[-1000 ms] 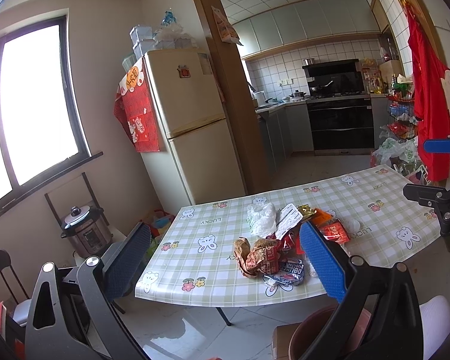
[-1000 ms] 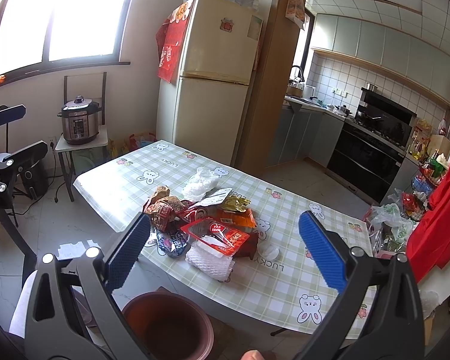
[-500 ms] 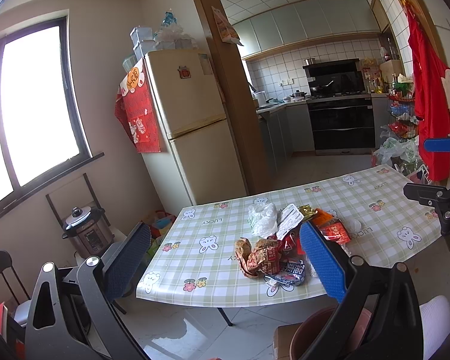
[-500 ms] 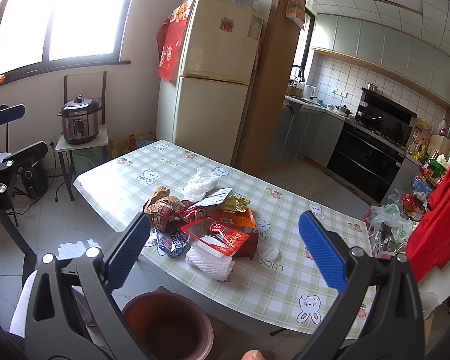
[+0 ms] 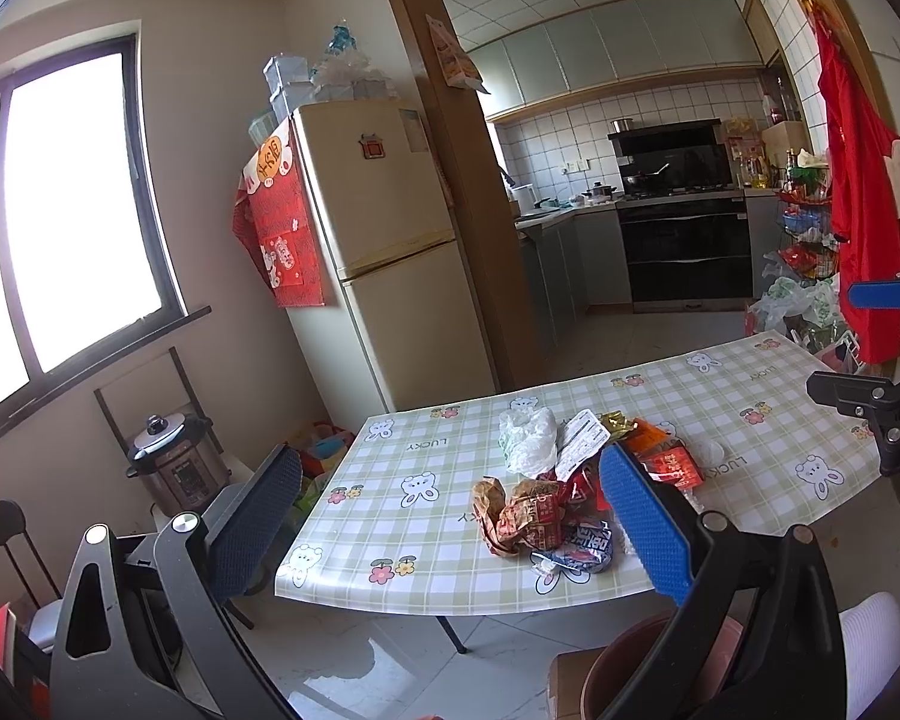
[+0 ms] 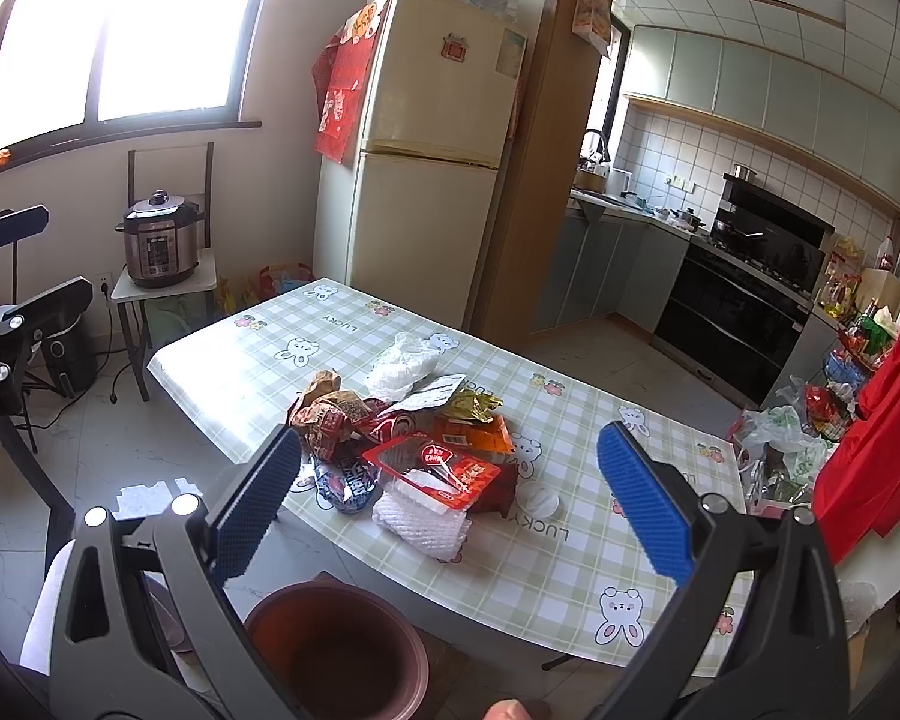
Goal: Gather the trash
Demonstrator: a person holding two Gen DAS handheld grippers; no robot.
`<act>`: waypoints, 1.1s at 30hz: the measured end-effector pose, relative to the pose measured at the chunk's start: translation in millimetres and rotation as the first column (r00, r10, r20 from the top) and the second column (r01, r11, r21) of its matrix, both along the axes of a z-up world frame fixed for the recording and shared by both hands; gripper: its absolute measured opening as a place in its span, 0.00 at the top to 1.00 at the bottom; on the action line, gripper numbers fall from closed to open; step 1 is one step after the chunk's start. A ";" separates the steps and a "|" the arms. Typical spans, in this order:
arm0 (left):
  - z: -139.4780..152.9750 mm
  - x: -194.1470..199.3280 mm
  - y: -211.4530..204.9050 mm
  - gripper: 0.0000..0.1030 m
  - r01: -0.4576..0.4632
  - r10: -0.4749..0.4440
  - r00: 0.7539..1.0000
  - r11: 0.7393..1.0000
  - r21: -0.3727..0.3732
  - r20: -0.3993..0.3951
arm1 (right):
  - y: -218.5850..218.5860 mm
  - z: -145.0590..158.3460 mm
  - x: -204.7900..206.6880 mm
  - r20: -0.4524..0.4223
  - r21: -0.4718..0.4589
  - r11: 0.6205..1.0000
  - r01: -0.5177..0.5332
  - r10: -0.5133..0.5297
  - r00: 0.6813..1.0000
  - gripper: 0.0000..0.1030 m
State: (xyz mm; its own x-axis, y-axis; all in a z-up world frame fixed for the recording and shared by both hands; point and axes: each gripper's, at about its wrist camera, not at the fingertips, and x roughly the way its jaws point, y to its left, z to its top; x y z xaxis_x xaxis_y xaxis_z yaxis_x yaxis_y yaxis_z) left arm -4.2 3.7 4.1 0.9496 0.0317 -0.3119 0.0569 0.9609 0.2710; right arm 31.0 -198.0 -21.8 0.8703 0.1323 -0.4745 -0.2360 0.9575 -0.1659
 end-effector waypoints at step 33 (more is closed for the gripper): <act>-108.9 51.6 36.0 0.05 -0.034 0.009 0.967 0.995 -0.093 -0.255 | -8.1 -79.0 42.2 -0.155 0.128 0.992 0.008 0.012 0.988 0.05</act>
State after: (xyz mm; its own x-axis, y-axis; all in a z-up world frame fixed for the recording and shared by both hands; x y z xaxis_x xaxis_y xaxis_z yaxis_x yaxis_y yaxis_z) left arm 47.4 39.7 -104.7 0.8384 0.0091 -0.5450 0.0912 0.9834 0.1567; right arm 73.2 -206.1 -100.8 0.7869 0.2022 -0.5830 -0.2511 0.9679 -0.0032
